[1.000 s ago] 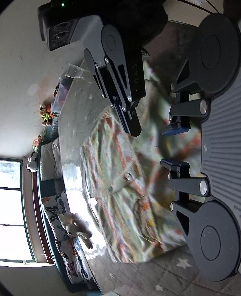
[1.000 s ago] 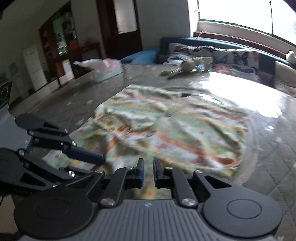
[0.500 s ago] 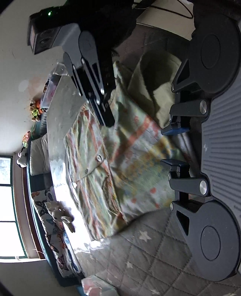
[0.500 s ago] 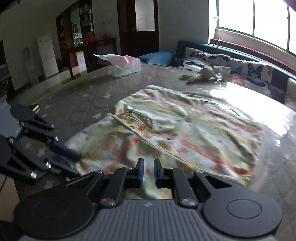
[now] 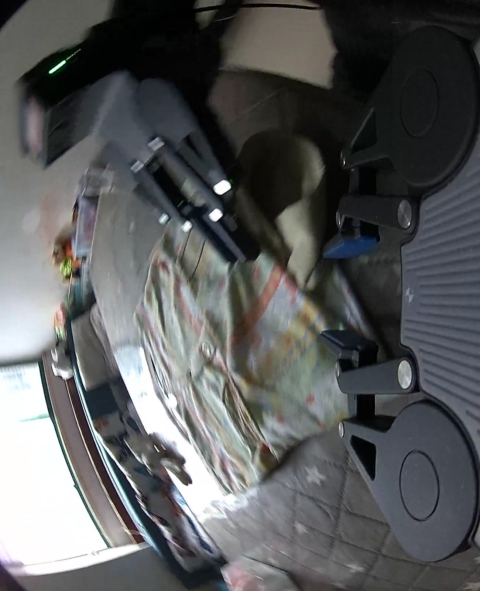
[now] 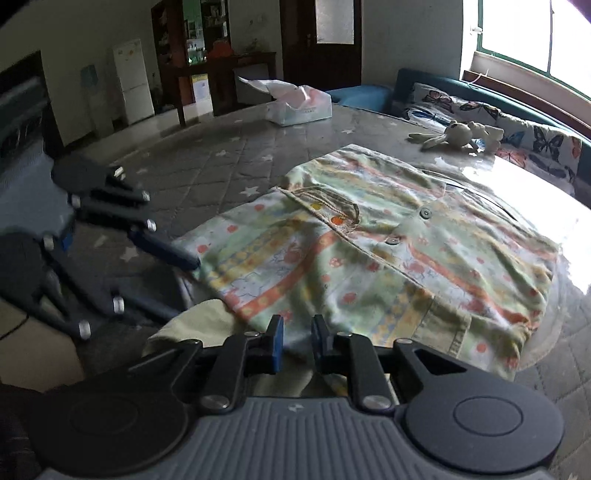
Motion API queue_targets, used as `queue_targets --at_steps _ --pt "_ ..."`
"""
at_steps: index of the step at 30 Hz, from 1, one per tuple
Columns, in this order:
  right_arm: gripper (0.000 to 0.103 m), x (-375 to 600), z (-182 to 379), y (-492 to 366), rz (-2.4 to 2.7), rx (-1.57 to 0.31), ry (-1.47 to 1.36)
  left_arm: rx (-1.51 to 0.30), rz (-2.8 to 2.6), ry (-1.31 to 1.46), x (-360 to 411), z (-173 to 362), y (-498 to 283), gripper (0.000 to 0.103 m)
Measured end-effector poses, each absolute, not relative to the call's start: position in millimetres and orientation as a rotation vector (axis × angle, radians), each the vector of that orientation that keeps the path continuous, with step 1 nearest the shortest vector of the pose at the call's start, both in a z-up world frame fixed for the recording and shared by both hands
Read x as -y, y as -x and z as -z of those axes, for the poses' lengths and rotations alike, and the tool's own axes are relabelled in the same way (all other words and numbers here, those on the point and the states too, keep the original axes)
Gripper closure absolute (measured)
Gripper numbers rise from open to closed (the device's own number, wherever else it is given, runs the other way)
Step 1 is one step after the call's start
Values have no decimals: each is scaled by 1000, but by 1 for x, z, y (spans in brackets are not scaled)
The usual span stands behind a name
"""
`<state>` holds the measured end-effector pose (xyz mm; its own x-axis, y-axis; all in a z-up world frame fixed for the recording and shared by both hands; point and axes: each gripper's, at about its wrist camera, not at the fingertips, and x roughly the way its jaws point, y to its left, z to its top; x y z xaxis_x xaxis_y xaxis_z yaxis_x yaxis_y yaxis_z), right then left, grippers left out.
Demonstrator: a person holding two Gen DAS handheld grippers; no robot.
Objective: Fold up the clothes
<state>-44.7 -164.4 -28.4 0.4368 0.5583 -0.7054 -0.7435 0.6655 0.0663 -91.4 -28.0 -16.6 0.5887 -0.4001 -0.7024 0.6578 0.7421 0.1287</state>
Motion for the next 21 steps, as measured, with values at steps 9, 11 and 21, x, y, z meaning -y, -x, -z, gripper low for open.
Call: queue_targets --at_steps 9,11,21 --pt "86 190 31 41 -765 -830 196 -594 694 -509 52 26 106 49" --pt "85 193 27 46 -769 -822 196 -572 704 -516 56 27 105 49" --pt "66 230 5 62 -677 -773 212 -543 721 -388 55 12 89 89"
